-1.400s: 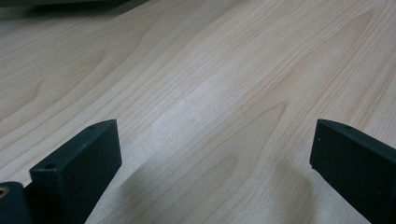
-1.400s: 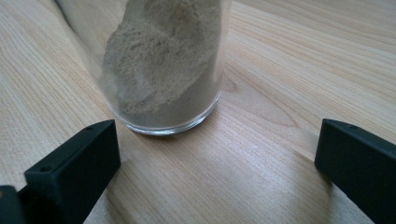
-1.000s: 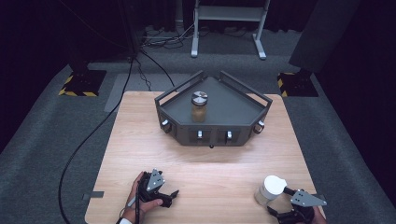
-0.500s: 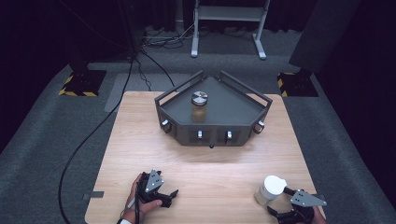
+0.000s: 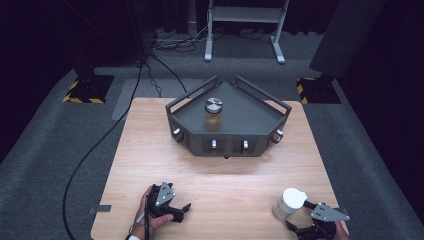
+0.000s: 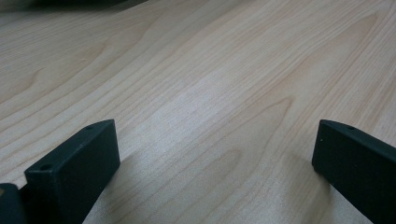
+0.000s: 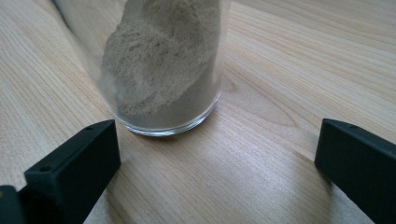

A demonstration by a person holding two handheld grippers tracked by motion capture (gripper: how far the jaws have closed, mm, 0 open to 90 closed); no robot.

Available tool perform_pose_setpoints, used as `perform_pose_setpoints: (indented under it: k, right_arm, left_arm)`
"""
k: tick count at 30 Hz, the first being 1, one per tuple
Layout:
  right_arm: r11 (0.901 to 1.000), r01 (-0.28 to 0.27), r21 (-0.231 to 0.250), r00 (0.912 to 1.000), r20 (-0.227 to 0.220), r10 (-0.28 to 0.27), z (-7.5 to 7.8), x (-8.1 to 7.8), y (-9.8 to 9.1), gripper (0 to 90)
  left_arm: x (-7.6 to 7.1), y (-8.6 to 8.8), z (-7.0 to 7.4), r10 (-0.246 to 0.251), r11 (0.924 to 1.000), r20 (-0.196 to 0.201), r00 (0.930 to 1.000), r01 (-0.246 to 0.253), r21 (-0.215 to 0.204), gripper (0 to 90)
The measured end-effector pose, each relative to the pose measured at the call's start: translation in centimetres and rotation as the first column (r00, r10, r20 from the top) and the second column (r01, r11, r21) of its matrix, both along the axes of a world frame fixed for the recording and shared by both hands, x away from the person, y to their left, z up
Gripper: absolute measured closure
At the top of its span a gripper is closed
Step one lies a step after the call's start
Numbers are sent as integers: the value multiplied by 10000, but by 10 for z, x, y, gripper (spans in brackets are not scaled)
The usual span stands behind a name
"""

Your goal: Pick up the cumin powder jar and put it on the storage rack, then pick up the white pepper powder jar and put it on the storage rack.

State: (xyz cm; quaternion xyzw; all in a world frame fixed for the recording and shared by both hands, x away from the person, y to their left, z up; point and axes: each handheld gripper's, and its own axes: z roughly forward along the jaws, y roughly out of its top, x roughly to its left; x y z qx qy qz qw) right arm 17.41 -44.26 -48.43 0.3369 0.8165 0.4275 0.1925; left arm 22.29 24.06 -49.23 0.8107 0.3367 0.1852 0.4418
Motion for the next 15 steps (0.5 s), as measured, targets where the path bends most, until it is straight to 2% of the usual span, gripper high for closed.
perform_pose_setpoints:
  k: [15]
  right_arm:
    - [10000,-35,1,10000,-16,35,0,0,-1,0]
  left_arm:
    - [0,0,0,31,10000,11,10000,-31,4,8]
